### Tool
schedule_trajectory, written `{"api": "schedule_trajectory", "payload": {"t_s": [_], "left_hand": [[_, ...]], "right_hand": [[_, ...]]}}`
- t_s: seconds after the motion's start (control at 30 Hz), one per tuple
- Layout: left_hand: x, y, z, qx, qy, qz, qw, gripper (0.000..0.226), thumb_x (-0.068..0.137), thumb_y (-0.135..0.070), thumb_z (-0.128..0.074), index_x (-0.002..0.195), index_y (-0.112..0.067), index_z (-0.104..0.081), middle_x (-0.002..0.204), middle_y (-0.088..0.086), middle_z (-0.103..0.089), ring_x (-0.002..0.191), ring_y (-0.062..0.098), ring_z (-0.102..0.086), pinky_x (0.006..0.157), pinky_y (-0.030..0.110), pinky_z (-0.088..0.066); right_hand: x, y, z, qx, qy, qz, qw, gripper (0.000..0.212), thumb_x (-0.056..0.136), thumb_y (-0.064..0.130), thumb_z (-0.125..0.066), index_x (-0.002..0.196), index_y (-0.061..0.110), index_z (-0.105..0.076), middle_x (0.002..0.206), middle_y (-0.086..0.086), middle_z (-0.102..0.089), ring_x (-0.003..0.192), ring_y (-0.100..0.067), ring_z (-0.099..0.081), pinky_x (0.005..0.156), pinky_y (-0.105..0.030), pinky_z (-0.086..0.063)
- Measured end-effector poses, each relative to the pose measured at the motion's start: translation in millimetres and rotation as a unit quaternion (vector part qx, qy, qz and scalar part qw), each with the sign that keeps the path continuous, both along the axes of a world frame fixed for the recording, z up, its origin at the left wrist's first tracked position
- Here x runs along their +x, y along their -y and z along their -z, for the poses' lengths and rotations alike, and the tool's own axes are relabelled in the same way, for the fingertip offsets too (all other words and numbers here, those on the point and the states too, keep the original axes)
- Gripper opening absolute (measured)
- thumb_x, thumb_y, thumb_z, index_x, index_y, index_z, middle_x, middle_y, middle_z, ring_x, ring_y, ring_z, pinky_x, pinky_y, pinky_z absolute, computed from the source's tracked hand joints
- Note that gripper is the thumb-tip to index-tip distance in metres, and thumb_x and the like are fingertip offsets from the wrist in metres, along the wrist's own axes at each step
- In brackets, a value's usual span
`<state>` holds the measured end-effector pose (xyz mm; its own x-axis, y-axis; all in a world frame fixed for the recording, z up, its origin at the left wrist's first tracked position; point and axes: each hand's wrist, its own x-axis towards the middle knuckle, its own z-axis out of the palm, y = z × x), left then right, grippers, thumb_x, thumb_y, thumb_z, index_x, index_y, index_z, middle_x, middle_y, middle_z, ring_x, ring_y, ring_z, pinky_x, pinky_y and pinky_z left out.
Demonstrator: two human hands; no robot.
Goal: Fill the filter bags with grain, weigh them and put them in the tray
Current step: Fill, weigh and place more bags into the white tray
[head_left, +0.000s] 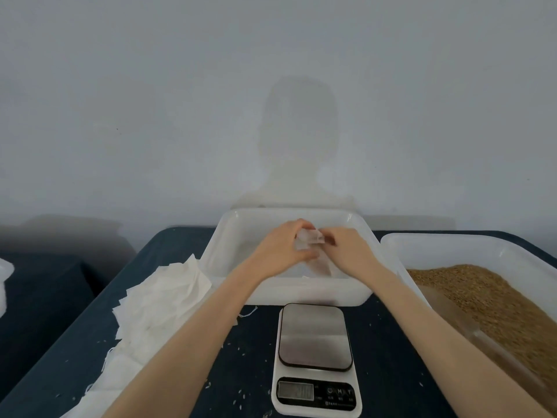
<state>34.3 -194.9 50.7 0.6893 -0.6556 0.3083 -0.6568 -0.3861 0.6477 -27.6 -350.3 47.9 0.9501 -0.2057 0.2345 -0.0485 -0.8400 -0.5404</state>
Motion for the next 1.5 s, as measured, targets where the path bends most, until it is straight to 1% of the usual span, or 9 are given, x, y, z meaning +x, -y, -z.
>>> {"api": "schedule_trajectory", "payload": {"t_s": [0.07, 0.2, 0.53, 0.77, 0.9, 0.97, 1.1, 1.27, 1.5], "left_hand": [[12.6, 10.7, 3.0, -0.016, 0.004, -0.038, 0.999, 0.026, 0.083, -0.018, -0.069, 0.107, -0.021, -0.060, 0.099, -0.007, -0.061, 0.095, 0.016, -0.060, 0.068, 0.014, -0.041], [29.7, 35.0, 29.0, 0.049, 0.020, -0.085, 0.995, 0.017, 0.087, -0.013, -0.064, 0.102, -0.007, -0.068, 0.101, 0.010, -0.070, 0.097, 0.026, -0.062, 0.081, 0.032, -0.045], [40.9, 31.3, 38.9, 0.370, -0.089, -0.018, 0.925, 0.034, 0.096, -0.033, -0.052, 0.124, -0.017, -0.064, 0.125, 0.005, -0.062, 0.114, 0.024, -0.055, 0.090, 0.029, -0.040], [31.3, -36.4, 7.3, 0.292, -0.009, -0.127, 0.948, 0.031, 0.095, -0.026, -0.051, 0.123, -0.021, -0.062, 0.125, 0.000, -0.061, 0.116, 0.021, -0.054, 0.094, 0.031, -0.044], [13.5, -107.3, 8.4, 0.335, 0.166, -0.327, 0.868, 0.040, 0.088, -0.042, -0.059, 0.121, -0.020, -0.053, 0.118, 0.001, -0.055, 0.109, 0.022, -0.052, 0.075, 0.031, -0.040], [5.2, -134.1, 18.7, 0.354, 0.143, -0.370, 0.847, 0.051, 0.084, -0.054, -0.060, 0.116, -0.016, -0.049, 0.114, 0.001, -0.052, 0.102, 0.020, -0.053, 0.067, 0.028, -0.036], [-1.0, -149.7, 47.6, 0.410, 0.069, -0.323, 0.850, 0.030, 0.093, -0.043, -0.053, 0.104, -0.015, -0.060, 0.102, -0.001, -0.061, 0.089, 0.018, -0.060, 0.068, 0.026, -0.044], [-3.7, -149.3, 62.3, 0.361, 0.127, -0.369, 0.847, 0.025, 0.093, -0.011, -0.044, 0.091, -0.020, -0.067, 0.083, -0.004, -0.064, 0.072, 0.015, -0.061, 0.063, 0.025, -0.049], [-22.1, -153.3, 58.1, 0.211, 0.159, -0.343, 0.901, 0.025, 0.095, -0.031, -0.044, 0.085, -0.027, -0.066, 0.081, -0.008, -0.062, 0.072, 0.009, -0.055, 0.059, 0.022, -0.043]], "right_hand": [[15.2, 7.4, -0.7, 0.049, 0.005, -0.023, 0.999, 0.022, 0.095, 0.022, -0.051, 0.090, 0.012, -0.070, 0.075, 0.003, -0.063, 0.075, -0.021, -0.054, 0.060, -0.021, -0.038], [34.5, 17.0, 27.7, -0.029, -0.033, 0.021, 0.999, 0.022, 0.091, 0.023, -0.061, 0.111, 0.019, -0.070, 0.115, -0.003, -0.068, 0.109, -0.023, -0.060, 0.090, -0.031, -0.045], [41.5, 20.9, 44.8, -0.037, -0.204, -0.066, 0.976, 0.035, 0.087, 0.002, -0.053, 0.108, 0.022, -0.074, 0.112, 0.000, -0.071, 0.105, -0.014, -0.063, 0.090, -0.022, -0.047], [33.9, -5.5, 30.1, -0.033, -0.116, -0.088, 0.989, 0.029, 0.096, 0.013, -0.048, 0.111, 0.020, -0.072, 0.115, 0.004, -0.070, 0.107, -0.012, -0.061, 0.090, -0.022, -0.043], [25.3, -42.0, 25.1, -0.045, -0.067, -0.128, 0.989, 0.028, 0.094, 0.015, -0.049, 0.106, 0.024, -0.073, 0.109, 0.006, -0.072, 0.091, -0.009, -0.059, 0.087, -0.025, -0.047], [21.3, -58.3, 26.7, -0.064, -0.068, -0.148, 0.985, 0.027, 0.093, 0.017, -0.050, 0.104, 0.026, -0.073, 0.106, 0.004, -0.072, 0.090, -0.011, -0.060, 0.085, -0.027, -0.048], [12.6, -81.2, 35.0, -0.068, -0.068, -0.155, 0.983, 0.027, 0.093, 0.022, -0.049, 0.103, 0.030, -0.072, 0.105, 0.010, -0.071, 0.098, -0.013, -0.062, 0.084, -0.029, -0.049], [0.1, -104.2, 48.3, -0.038, -0.051, -0.160, 0.985, 0.025, 0.092, 0.024, -0.049, 0.099, 0.032, -0.072, 0.101, 0.014, -0.070, 0.093, -0.008, -0.061, 0.070, -0.022, -0.041], [0.1, -148.3, 54.3, -0.034, 0.003, -0.195, 0.980, 0.028, 0.092, 0.020, -0.054, 0.118, 0.027, -0.060, 0.119, 0.012, -0.062, 0.099, -0.010, -0.060, 0.089, -0.030, -0.048]]}}
